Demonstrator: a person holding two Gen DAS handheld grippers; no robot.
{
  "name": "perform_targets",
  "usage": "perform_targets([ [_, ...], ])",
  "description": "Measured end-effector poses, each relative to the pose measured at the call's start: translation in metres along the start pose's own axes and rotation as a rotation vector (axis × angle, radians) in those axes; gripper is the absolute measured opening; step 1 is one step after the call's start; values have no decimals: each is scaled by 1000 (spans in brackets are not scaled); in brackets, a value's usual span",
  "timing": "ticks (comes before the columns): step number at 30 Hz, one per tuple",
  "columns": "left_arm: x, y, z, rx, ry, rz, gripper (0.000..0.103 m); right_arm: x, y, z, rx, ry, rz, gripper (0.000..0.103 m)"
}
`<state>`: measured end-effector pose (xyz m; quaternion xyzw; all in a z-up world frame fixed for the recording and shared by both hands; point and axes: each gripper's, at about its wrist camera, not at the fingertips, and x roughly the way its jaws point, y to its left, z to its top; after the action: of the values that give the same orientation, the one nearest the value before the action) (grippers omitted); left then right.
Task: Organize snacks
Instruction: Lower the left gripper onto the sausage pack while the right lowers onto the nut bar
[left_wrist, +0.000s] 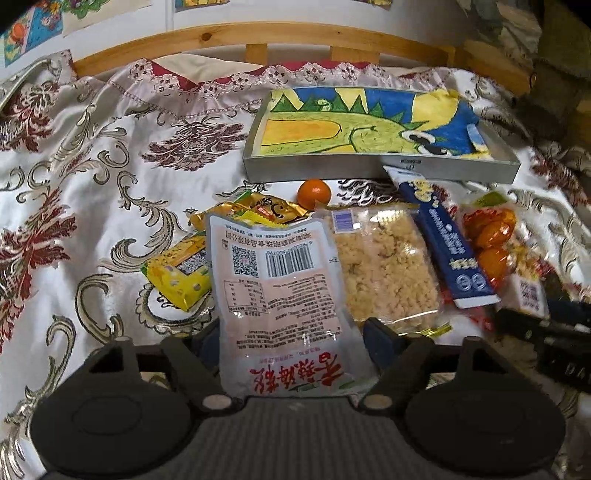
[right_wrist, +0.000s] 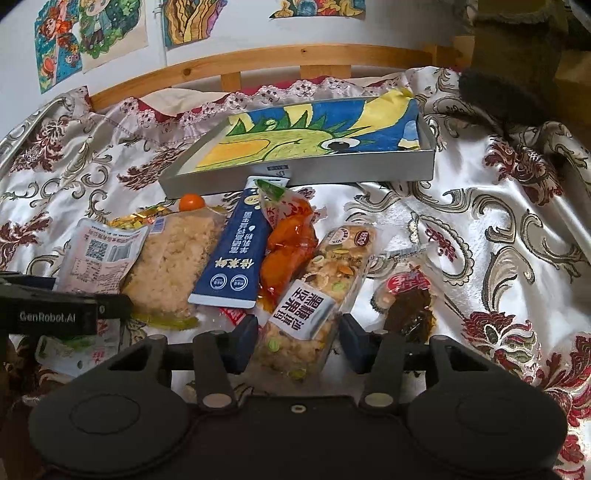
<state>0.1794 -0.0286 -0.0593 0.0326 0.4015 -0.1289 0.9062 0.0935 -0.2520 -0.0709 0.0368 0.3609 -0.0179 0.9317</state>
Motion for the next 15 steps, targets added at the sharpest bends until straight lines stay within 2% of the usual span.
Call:
perform_targets([
  [3, -4, -1, 2, -22, 8, -14, 73, -5, 2, -1, 7, 17, 12, 50],
  [8, -7, -3, 2, -44, 17, -41, 72, -19, 6, -8, 15, 43, 41, 50],
  [12, -2, 3, 0, -79, 31, -58, 85, -18, 6, -9, 22, 40, 44, 53],
  [15, 2, 6, 0, -102, 37, -96, 95, -15, 2, -8, 45, 26, 54, 55],
])
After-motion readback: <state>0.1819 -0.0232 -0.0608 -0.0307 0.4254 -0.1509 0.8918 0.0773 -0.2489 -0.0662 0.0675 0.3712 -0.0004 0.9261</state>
